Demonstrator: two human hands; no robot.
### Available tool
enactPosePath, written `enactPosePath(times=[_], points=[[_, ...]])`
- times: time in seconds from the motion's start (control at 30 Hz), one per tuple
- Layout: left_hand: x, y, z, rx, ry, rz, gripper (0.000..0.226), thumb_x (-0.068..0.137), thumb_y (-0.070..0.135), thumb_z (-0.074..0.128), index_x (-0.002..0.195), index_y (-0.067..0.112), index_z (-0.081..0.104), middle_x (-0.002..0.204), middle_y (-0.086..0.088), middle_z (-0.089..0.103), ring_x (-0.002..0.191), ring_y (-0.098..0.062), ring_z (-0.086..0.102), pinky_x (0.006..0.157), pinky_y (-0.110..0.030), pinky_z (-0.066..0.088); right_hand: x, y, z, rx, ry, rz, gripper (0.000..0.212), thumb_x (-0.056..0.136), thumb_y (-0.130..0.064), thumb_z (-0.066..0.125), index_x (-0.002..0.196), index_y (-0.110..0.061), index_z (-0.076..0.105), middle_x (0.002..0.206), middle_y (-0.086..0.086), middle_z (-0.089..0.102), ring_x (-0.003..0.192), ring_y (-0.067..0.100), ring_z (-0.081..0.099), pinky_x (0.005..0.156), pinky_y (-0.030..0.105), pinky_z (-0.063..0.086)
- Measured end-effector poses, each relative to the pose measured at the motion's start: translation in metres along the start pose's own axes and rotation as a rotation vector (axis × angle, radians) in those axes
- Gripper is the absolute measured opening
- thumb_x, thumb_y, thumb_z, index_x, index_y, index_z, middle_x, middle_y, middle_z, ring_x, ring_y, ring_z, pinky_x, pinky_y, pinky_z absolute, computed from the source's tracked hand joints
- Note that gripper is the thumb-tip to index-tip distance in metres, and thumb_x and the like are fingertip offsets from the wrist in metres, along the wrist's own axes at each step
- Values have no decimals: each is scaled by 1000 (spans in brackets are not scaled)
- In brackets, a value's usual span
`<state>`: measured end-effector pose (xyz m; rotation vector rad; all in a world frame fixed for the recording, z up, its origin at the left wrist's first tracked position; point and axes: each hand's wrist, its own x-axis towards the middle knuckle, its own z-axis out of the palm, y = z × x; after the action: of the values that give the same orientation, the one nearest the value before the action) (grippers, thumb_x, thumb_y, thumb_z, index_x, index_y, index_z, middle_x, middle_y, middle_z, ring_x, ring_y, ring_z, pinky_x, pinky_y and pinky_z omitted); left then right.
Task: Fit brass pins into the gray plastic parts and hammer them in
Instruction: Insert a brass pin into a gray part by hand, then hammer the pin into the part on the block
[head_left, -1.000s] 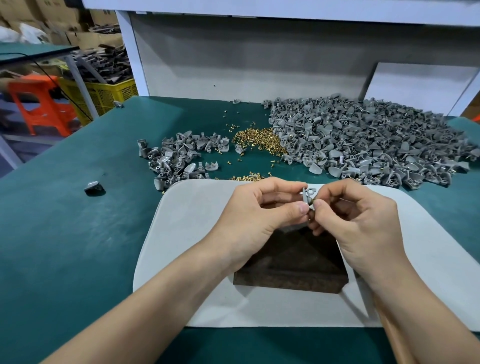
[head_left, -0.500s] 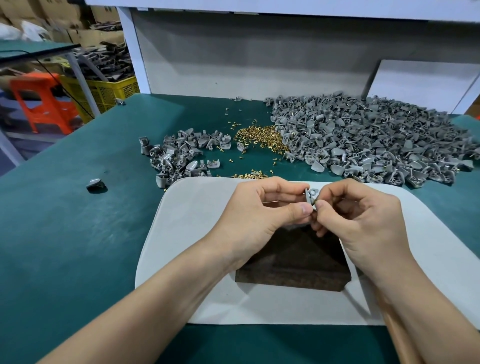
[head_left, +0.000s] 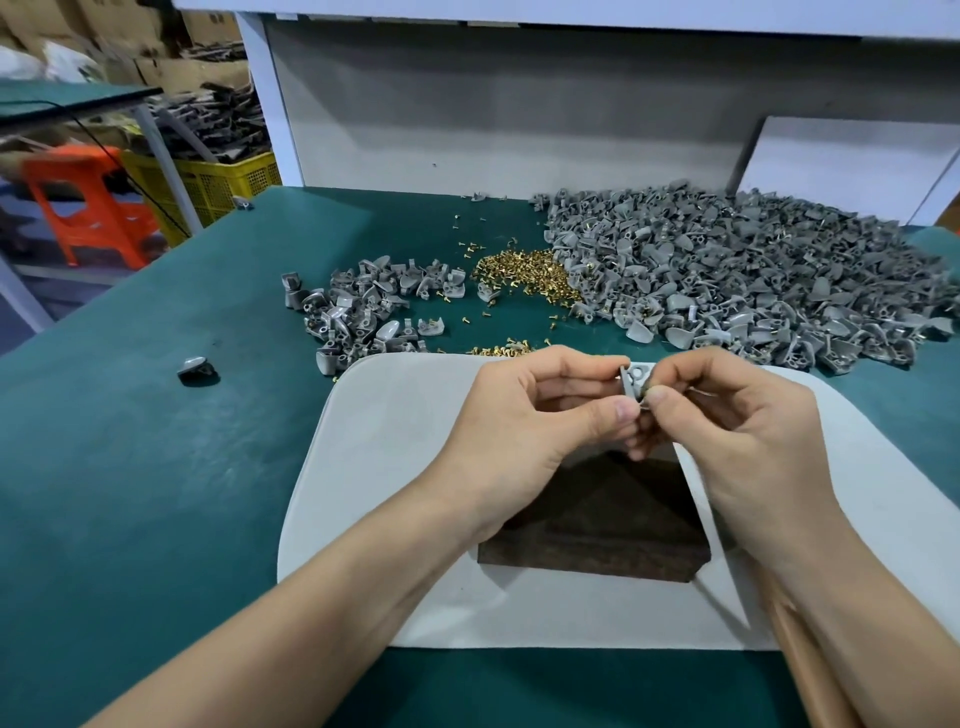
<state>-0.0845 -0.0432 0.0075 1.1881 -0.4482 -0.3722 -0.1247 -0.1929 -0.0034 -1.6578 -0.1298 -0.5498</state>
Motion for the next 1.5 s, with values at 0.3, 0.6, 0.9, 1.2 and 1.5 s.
enactPosePath(times=[0.3,0.6,0.9,1.2,1.5], points=[[0,1,0,-88,3,13,23,78,-14,63,94,3,64,77,-8,70,66,-15,70,64,-20,56,3,6,-5,296,-78,113,28,79,-5,45,72,-14,70,62,8,63,57,23,63,56,30,55],[1,0,-6,93,-46,54,26,77,-9,69,93,11,63,79,0,69,68,-11,65,68,-18,52,3,2,-4,115,-105,28,9,75,-24,70,75,-16,68,62,7,65,53,20,64,54,26,54],[0,2,-6,264,-4,121,31,81,-11,64,94,17,62,86,-6,67,80,-15,66,83,-23,54,14,0,-29,-109,147,40,20,90,-8,59,72,-17,59,54,1,59,47,15,58,48,22,49],[1,0,-10,304,69,147,9,84,6,69,80,7,61,76,-6,69,71,-14,67,77,-29,57,14,27,-45,-1172,113,427,38,76,-52,68,74,-16,54,70,4,58,70,28,53,58,31,35],[-12,-9,-36,737,54,243,5,79,7,73,79,10,69,99,0,67,97,-4,59,91,-9,36,11,9,-50,-652,128,719,21,77,-21,68,69,-2,64,53,9,65,49,24,61,49,34,52]])
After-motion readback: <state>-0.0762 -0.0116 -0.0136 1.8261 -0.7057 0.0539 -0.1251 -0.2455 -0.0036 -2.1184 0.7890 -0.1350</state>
